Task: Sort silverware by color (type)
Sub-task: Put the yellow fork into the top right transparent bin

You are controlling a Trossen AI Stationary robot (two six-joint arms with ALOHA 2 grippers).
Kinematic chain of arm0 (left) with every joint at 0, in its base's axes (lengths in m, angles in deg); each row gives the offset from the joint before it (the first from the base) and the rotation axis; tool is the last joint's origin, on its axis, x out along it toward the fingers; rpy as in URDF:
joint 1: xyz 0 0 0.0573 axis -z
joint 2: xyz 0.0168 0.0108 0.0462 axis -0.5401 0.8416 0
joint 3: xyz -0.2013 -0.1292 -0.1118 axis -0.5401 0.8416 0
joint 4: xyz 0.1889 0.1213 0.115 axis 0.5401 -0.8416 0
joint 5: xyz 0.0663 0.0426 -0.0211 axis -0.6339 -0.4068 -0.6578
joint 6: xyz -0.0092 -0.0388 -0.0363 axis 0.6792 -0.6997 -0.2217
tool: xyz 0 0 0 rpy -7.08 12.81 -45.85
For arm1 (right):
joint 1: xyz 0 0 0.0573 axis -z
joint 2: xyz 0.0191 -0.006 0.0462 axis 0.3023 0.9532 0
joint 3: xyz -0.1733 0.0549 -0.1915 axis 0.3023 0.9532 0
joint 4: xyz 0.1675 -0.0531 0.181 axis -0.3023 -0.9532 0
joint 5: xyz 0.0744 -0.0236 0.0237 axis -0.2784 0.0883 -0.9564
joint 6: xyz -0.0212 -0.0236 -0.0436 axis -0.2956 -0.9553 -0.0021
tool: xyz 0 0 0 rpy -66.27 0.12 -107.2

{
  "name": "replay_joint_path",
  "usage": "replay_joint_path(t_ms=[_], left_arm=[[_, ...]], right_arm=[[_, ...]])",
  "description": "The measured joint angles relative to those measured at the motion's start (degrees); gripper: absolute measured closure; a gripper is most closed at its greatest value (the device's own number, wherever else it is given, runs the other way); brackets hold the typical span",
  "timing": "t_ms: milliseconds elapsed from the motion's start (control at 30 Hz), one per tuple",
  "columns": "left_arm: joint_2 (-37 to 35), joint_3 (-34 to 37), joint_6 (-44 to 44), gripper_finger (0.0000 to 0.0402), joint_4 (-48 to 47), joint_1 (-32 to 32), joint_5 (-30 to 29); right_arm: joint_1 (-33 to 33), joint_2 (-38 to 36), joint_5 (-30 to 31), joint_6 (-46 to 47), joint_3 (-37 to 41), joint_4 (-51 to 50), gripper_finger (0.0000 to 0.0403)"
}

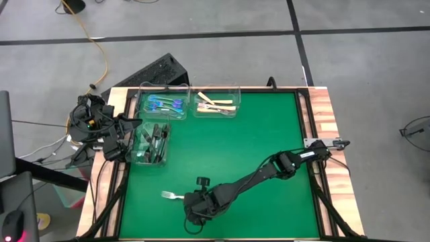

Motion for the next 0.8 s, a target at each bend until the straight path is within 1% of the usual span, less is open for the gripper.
replay_joint_path(t_ms=[100, 233, 367, 567, 700, 800], left_arm=[[0.00, 0.00, 0.22, 0.0289, 0.00, 0.00, -0.07], [0.00, 0.00, 0.28, 0.0289, 0.00, -0.02, -0.14], [0.00, 0.00, 0.41, 0.0289, 0.00, -0.02, -0.33], [0.00, 0.00, 0.02, 0.0289, 0.04, -0.01, -1.77], [0.00, 0.00, 0.20, 0.0289, 0.04, -0.02, -2.89], [0.00, 0.00, 0.56, 0.0289, 0.04, -0.02, -3.26]], right_arm=[[0.19, -1.27, -0.17, -2.67, 0.09, -4.84, 0.0338], [0.98, -2.70, 0.02, -7.27, 0.12, -7.39, 0.0339], [2.63, -7.22, 0.11, -13.72, -0.02, -9.34, 0.0339], [6.77, -12.53, -1.10, -20.93, 0.06, -14.47, 0.0339], [10.35, -17.87, -1.09, -25.00, -0.12, -15.84, 0.0339], [13.32, -20.55, -1.11, -27.60, -0.14, -16.77, 0.0339]])
